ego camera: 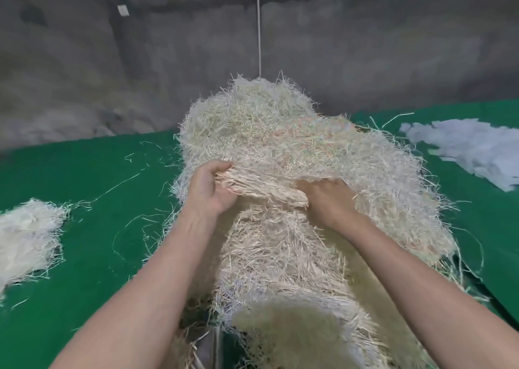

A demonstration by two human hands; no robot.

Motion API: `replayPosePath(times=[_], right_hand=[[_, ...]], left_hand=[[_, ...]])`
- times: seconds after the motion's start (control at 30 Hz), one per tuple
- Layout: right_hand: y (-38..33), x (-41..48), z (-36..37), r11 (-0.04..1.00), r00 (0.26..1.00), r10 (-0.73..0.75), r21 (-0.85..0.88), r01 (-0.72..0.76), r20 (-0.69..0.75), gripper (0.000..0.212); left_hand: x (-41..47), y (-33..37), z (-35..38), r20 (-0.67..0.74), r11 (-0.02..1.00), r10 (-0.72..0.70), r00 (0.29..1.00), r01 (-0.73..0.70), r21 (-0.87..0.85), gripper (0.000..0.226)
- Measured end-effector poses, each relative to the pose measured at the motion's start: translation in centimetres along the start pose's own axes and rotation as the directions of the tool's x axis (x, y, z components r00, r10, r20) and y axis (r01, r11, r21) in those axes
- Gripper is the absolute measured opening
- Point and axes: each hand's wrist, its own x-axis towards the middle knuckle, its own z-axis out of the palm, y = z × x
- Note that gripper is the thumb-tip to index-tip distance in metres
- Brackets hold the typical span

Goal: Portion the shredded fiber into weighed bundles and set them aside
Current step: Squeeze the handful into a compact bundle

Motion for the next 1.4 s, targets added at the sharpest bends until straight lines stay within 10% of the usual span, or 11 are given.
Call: replayPosePath(times=[0.13,0.47,0.63,0.7,0.8,0.9,1.0,1.07,1.17,1.23,1.4], right_hand=[[1.4,-0.8,1.0,0.993,0.991,0.067,0.085,-0.077,0.114,0.050],[2.5,-4.0,-1.1,0.994,0.928,0.082,0.034,-0.101,0.363,0.072],[-1.7,-2.5,-8.8,0.947,0.994,-0.012,0.322,-0.023,0.107,0.061],[-4.4,-1.3,-9.0,0.883,0.997,0.032,0.469,0.007,-0.075,0.094],[-9.8,0.5,-6.1,0.739,0.984,-0.126,0.674,0.006,0.129,0.128],[-10.5,1.2,-1.7,0.723,0.960,-0.113,0.684,-0.097,0.256,0.086],[-8.0,1.5,0.5,0.774,0.984,0.084,0.611,-0.165,0.160,0.033],[-7.4,1.7,0.1,0.834,0.998,0.055,0.549,-0.060,0.025,0.027],[-7.4,1.7,-1.0,0.879,0.996,-0.008,0.474,0.047,-0.084,0.030],[-6.4,1.4,-0.8,0.941,0.996,-0.057,0.330,0.075,-0.066,0.009],[-3.8,-0.2,1.4,0.980,0.992,-0.108,0.162,0.118,-0.073,0.026]], left_hand=[[0.6,0.7,-1.6,-0.059,0.994,0.049,0.997,-0.055,-0.096,0.041],[-1.3,3.3,-3.4,-0.180,0.920,0.325,0.929,-0.266,0.286,0.028],[-1.9,2.7,-2.7,-0.124,0.905,0.289,0.949,-0.229,0.358,0.014],[-2.3,2.8,-2.7,-0.067,0.932,0.267,0.961,-0.240,0.272,0.016],[-3.1,2.5,-1.6,0.052,0.960,0.247,0.968,-0.252,0.120,0.031],[-3.9,4.2,-1.5,0.096,0.932,0.320,0.942,-0.332,0.145,0.031],[-4.0,6.4,-3.2,0.193,0.696,0.394,0.899,-0.429,0.577,0.027],[-3.2,5.7,-3.8,0.314,0.195,0.191,0.930,-0.350,0.916,0.054],[-1.2,1.6,-4.4,0.244,-0.608,0.024,0.969,-0.179,0.773,0.049],[-0.4,1.2,-4.9,0.338,-0.716,0.236,0.911,-0.072,0.695,0.020],[0.7,3.1,-6.3,0.348,-0.583,0.527,0.775,0.032,0.812,0.025]])
